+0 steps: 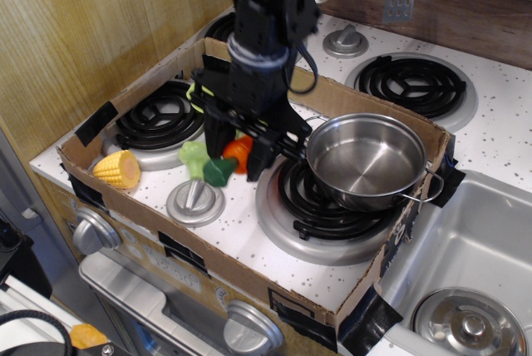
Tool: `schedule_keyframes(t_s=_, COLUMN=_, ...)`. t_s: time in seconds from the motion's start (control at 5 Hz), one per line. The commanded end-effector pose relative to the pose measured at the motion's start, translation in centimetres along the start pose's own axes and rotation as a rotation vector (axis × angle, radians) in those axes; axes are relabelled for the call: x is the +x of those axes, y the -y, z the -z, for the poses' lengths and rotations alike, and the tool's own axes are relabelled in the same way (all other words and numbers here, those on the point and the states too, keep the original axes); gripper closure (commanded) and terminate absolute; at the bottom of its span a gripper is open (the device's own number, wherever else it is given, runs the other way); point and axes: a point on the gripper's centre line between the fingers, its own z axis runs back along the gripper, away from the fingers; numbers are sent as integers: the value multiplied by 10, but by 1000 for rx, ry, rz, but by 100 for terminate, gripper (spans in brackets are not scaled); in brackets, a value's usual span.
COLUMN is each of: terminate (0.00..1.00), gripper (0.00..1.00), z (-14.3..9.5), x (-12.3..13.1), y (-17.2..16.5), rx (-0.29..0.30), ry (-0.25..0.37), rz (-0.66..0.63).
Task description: Take carrot off plate
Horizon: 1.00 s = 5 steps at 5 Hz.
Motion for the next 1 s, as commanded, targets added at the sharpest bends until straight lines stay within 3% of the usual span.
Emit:
schedule_keyframes(t_s=0.0, terminate=0, gripper=100, z=15, x=5, y=23, rx=80, ry=17, rz=-183)
schedule_keyframes(t_s=0.2, terminate=0, gripper=100, z=26, x=-5, y=27, rx=81, ry=50, rz=-200)
schedule_keyframes(t_s=0.4, terminate=0, gripper=0, z=27, x=-7, y=27, rx=76, ry=89, rz=-171)
schedule_keyframes(t_s=0.8, terminate=0, gripper=0, z=6, x=5, y=13, rx=89, ry=114, rz=-101)
